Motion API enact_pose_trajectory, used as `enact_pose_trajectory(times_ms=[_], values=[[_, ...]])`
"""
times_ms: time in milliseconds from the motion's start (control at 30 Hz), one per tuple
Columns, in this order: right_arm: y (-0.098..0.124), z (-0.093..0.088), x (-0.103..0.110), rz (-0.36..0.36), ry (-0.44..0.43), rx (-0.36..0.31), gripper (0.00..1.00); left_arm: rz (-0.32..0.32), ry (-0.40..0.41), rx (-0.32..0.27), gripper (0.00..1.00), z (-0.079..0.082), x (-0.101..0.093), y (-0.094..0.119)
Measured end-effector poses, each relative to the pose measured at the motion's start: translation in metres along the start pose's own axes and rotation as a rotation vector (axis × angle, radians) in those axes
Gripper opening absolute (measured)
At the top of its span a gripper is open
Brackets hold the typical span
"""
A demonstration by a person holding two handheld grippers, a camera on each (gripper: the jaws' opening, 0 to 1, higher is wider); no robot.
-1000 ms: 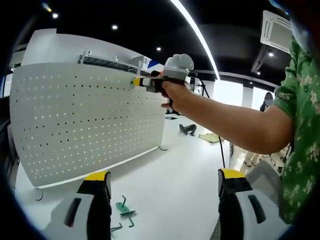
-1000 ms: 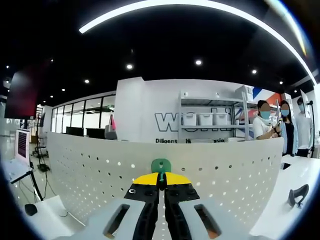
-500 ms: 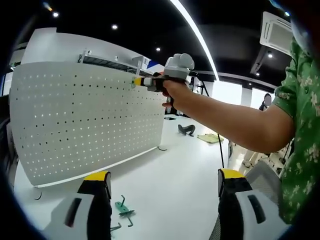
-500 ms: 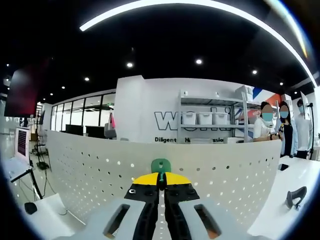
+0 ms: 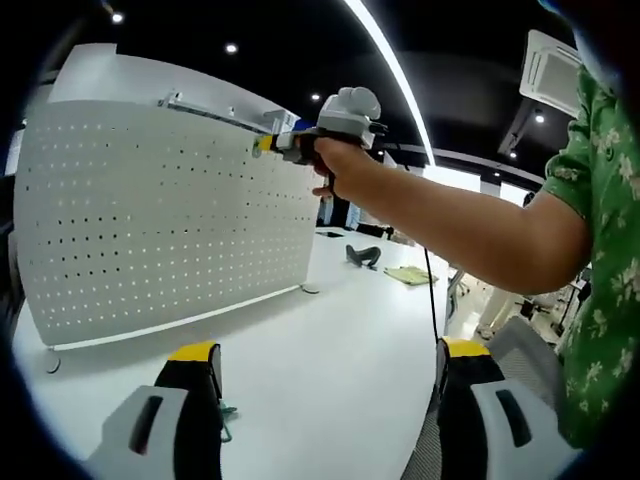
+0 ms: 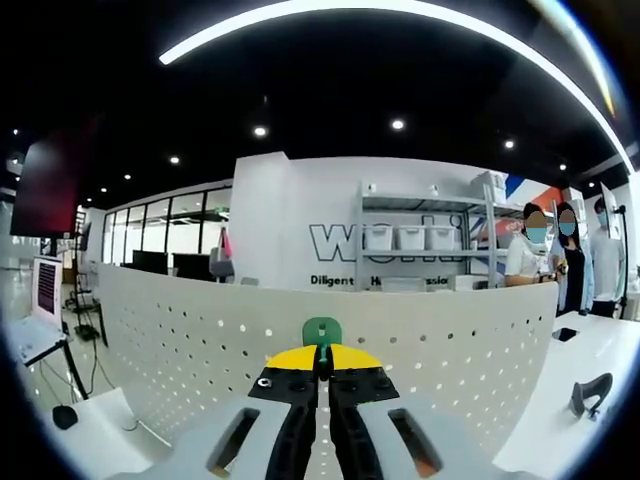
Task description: Insert the hook assembly into the mounting plate slot until the hook locks in place.
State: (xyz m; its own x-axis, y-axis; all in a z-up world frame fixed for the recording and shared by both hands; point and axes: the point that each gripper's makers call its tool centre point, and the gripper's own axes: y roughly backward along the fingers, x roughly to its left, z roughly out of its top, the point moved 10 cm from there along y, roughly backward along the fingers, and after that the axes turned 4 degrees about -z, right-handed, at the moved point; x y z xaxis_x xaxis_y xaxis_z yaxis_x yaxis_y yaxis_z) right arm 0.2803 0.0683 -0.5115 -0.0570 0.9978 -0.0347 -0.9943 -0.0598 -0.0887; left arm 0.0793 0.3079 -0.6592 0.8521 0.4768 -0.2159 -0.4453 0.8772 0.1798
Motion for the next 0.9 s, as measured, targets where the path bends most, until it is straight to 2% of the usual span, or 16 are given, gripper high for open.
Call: enact_pose_trajectory(times_ms=[500,767,900], values=[[0.003,0.000,0.004,0.002,-0.010,0.009,0.01,0.046,-0.013,-0.019,0.90,0.006,0.003,0.011],[0.005,0.002,0.002,0.001,-0.001,0.006,0.01,0.064,-0.006,-0.030,0.89,-0.008,0.004,0.006],[0.006,0.002,0.001,0.002,0.001,0.008,0.01,0.074,-0.006,-0.029,0.88,-0.010,0.006,0.007]])
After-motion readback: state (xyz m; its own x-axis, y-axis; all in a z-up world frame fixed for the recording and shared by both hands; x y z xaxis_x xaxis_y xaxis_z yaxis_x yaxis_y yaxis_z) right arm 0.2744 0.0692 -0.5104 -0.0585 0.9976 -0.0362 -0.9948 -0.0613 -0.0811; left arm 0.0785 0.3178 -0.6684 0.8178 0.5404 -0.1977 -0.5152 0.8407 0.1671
